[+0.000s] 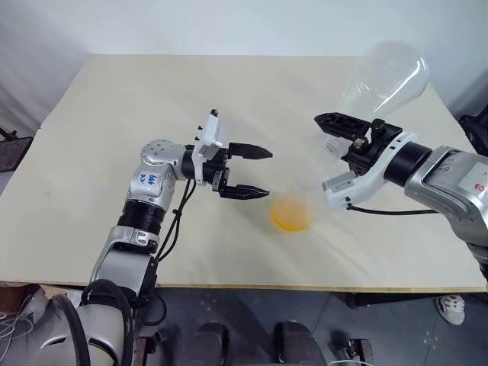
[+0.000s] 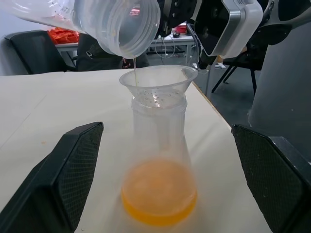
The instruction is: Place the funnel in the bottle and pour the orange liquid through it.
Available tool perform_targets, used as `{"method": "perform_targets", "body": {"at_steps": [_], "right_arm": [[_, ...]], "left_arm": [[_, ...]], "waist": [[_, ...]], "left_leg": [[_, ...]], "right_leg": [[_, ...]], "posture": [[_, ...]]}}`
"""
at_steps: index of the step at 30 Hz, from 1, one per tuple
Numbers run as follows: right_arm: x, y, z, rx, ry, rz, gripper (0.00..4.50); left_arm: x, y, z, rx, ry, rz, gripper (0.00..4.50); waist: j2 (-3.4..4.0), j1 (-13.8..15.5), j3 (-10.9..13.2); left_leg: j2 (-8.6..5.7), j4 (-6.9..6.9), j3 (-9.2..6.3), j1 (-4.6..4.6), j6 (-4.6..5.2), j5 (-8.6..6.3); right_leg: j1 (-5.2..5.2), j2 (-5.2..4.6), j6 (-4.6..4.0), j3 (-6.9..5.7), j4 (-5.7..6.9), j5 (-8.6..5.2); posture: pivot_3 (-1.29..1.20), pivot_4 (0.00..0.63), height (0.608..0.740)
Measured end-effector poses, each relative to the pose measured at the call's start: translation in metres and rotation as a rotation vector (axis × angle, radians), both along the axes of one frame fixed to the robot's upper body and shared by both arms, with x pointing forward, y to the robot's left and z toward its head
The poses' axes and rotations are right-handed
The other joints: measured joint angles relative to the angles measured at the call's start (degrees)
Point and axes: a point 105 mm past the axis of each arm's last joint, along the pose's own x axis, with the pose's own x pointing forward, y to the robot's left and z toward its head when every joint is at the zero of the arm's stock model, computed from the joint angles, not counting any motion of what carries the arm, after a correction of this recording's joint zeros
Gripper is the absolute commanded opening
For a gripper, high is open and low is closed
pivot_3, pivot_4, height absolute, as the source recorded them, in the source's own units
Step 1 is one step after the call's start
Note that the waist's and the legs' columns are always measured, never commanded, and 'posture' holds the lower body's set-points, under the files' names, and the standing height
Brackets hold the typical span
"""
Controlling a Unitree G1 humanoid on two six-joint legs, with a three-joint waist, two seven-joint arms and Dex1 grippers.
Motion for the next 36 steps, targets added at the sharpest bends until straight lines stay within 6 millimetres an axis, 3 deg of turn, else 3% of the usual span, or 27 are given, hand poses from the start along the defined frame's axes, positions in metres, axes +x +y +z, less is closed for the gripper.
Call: {"method": "perform_targets", "body": {"at_steps": [5,13,18,21,24,31,36], "right_arm": [[-0.002,0.005,-0.005,0.16,0.085,0.009,2.8],[-0.006,-0.007,-0.013,0.517,0.311,-0.053,2.8],[0.001,-0.038,-0.004,0.841,0.394,-0.138,2.8],[0.01,-0.066,0.002,1.122,0.421,-0.182,2.8],[0.018,-0.089,-0.006,1.335,0.485,-0.221,2.8],[0.03,-0.117,-0.012,1.711,0.573,-0.177,2.8],[0.035,-0.132,-0.041,1.868,0.634,-0.212,2.8]], "left_arm": [[0.0,0.0,0.0,0.001,0.0,0.001,4.5],[0.001,0.005,-0.001,0.01,-0.001,0.018,4.5],[0.002,0.013,-0.004,0.008,0.01,0.049,4.5],[0.001,0.014,-0.002,0.005,0.004,0.06,4.5],[0.0,0.014,0.001,0.006,-0.008,0.067,4.5],[-0.002,0.018,-0.004,0.013,0.009,0.089,4.5],[-0.004,0.017,0.0,0.013,-0.003,0.093,4.5]], "waist": [[0.0,0.0,0.0],[0.0,0.1,0.0],[0.0,0.1,0.0],[0.0,0.1,0.0],[0.0,0.0,0.0],[0.01,-0.1,0.0],[0.01,0.0,0.0]], "left_leg": [[0.01,0.01,0.0,0.0,0.0,0.0],[0.0,0.03,-0.04,0.0,0.0,0.0],[0.01,0.03,-0.07,0.01,0.0,0.0],[0.01,0.03,-0.08,0.01,0.0,0.0],[-0.01,0.03,-0.09,0.01,0.0,0.0],[0.02,0.02,-0.1,0.03,-0.01,0.01],[-0.02,0.01,-0.09,0.03,-0.01,0.01]], "right_leg": [[0.0,0.0,0.0,-0.02,0.03,0.0],[0.01,-0.02,0.0,-0.06,0.09,0.0],[0.01,-0.02,0.0,-0.06,0.11,0.0],[0.01,-0.03,0.0,-0.07,0.12,0.0],[0.0,-0.04,0.0,-0.06,0.16,0.0],[-0.01,-0.03,0.0,-0.05,0.19,0.0],[-0.01,-0.06,0.0,-0.04,0.2,0.0]], "posture": [[0.0,0.15,0.74],[0.0,0.15,0.74],[0.0,0.15,0.74],[0.0,0.15,0.74],[0.0,0.15,0.74],[0.0,0.15,0.74],[0.0,0.15,0.74]]}}
